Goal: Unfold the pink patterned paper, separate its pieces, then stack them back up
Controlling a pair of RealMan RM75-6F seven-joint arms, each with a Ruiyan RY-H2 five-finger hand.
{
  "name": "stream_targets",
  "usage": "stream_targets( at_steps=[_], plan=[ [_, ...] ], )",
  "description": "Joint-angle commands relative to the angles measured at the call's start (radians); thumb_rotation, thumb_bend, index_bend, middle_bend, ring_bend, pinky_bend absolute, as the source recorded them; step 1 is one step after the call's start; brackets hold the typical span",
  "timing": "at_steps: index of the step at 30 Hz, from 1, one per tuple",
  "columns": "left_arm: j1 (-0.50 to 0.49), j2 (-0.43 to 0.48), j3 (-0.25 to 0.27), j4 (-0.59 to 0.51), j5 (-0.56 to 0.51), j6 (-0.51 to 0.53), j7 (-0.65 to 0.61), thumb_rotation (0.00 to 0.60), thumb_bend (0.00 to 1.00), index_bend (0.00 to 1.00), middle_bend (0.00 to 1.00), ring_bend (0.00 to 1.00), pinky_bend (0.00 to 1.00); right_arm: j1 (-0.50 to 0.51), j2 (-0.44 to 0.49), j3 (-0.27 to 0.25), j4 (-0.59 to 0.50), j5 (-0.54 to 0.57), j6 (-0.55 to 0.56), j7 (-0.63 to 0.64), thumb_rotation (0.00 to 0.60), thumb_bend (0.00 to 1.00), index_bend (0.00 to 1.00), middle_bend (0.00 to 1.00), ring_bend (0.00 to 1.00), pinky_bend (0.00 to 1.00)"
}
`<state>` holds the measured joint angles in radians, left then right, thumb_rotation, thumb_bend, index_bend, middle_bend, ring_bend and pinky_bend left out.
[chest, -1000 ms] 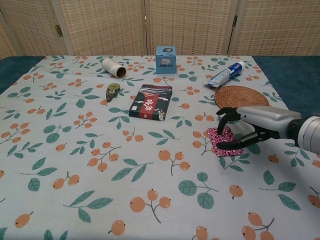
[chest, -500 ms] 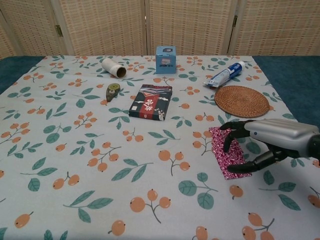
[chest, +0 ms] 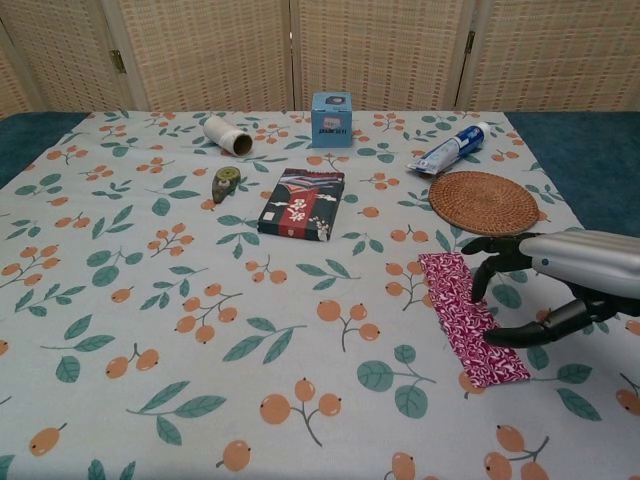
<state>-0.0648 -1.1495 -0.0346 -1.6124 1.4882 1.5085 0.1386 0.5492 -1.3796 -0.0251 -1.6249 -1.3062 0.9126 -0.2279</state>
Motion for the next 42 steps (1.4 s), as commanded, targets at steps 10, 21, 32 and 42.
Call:
stream_targets(
  at_steps=[10, 21, 32, 42],
  plan=[
    [0.008, 0.005, 0.003, -0.001, 0.0, 0.006, -0.003, 0.6, 0.23, 0.12, 0.02, 0.09, 0.0, 0.014, -0.031, 0.002, 0.036, 0.018, -0.038, -0.005, 0.195, 0.22, 0.31, 0.07, 0.0, 0.0],
    [0.006, 0.004, 0.006, -0.005, 0.005, 0.001, -0.003, 0.6, 0.23, 0.12, 0.03, 0.09, 0.0, -0.002, 0.01, -0.039, -0.018, -0.008, -0.034, -0.034, 0.194, 0.23, 0.31, 0.07, 0.0, 0.0],
    [0.004, 0.002, 0.007, -0.002, 0.01, -0.001, -0.009, 0.6, 0.23, 0.12, 0.03, 0.09, 0.0, -0.017, 0.032, -0.035, -0.035, -0.022, -0.009, -0.011, 0.196, 0.22, 0.31, 0.07, 0.0, 0.0],
    [0.009, 0.004, 0.009, -0.002, 0.01, 0.004, -0.01, 0.6, 0.23, 0.12, 0.03, 0.09, 0.0, 0.004, -0.009, -0.007, -0.001, -0.017, -0.03, -0.002, 0.192, 0.22, 0.31, 0.07, 0.0, 0.0]
  ],
)
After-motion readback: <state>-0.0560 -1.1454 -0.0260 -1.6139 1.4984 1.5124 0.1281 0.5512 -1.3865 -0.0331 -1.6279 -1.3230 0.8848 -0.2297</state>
